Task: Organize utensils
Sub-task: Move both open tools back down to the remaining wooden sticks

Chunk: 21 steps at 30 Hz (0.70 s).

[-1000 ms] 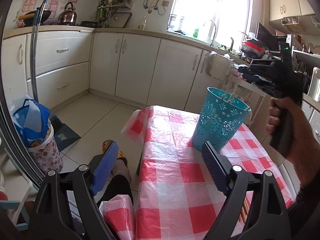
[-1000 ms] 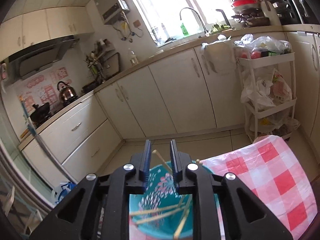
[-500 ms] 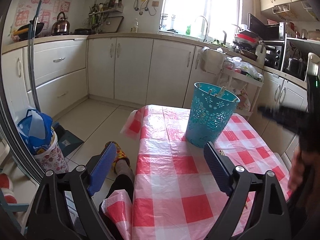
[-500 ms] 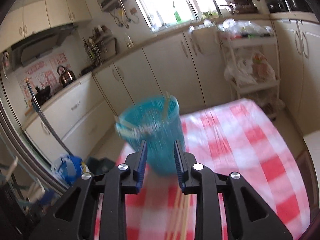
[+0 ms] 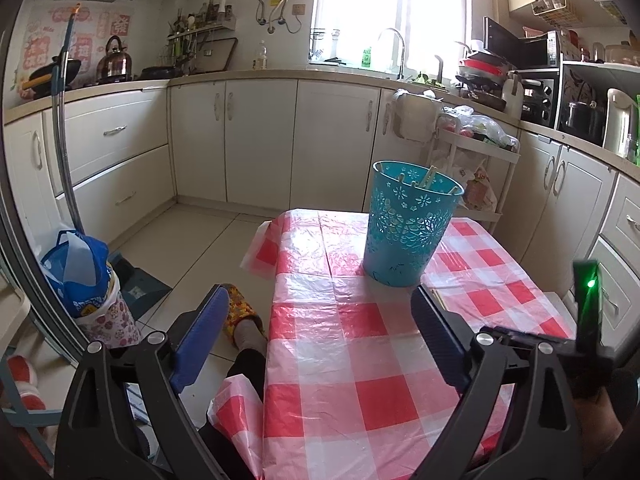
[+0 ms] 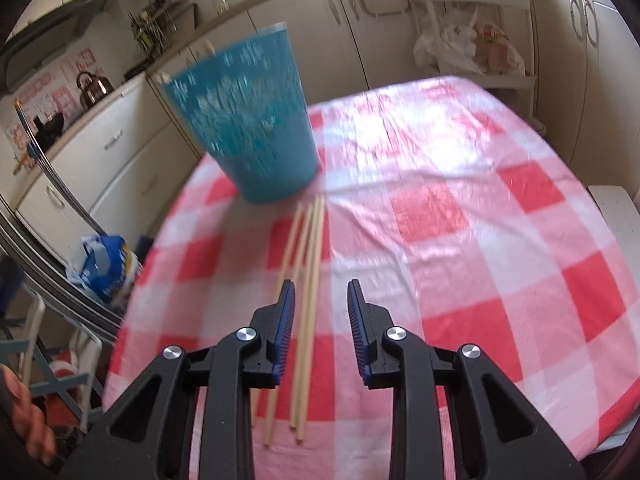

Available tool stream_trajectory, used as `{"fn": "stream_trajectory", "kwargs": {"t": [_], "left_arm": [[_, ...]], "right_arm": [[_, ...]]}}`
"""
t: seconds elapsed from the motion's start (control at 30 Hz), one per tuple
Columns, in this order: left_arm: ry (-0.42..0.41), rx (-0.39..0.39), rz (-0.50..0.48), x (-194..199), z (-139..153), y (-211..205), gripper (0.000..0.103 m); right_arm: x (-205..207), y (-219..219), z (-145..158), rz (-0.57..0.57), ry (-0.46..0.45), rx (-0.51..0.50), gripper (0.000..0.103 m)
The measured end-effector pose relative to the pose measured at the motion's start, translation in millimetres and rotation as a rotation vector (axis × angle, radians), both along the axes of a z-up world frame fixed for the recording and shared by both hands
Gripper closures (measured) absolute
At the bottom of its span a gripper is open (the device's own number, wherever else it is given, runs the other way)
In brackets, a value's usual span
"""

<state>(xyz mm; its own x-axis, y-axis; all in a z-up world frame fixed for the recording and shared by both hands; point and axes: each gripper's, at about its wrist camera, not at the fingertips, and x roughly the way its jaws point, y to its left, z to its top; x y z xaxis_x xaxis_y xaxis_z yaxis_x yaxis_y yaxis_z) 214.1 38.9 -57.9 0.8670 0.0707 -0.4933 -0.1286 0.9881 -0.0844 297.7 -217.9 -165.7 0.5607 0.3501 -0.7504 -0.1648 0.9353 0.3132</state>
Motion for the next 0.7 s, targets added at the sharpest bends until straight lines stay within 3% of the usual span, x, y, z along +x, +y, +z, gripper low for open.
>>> {"fn": "stream_trajectory", "kwargs": {"t": [0.3, 0.53, 0.7], "left_arm": [[0.05, -0.006, -0.011, 4, -11, -3, 0.013], [0.092, 0.002, -0.019, 11, -25, -7, 0.013], [0.107, 0.013, -0.032, 15, -30, -15, 0.013]], "right_arm": [[2, 11, -11, 0.025, 0.019, -0.092, 0.076], [10, 13, -9, 0.026, 0.014, -0.07, 0.076], [24, 27, -11, 0.049, 0.012, -0.122, 0.076]]}}
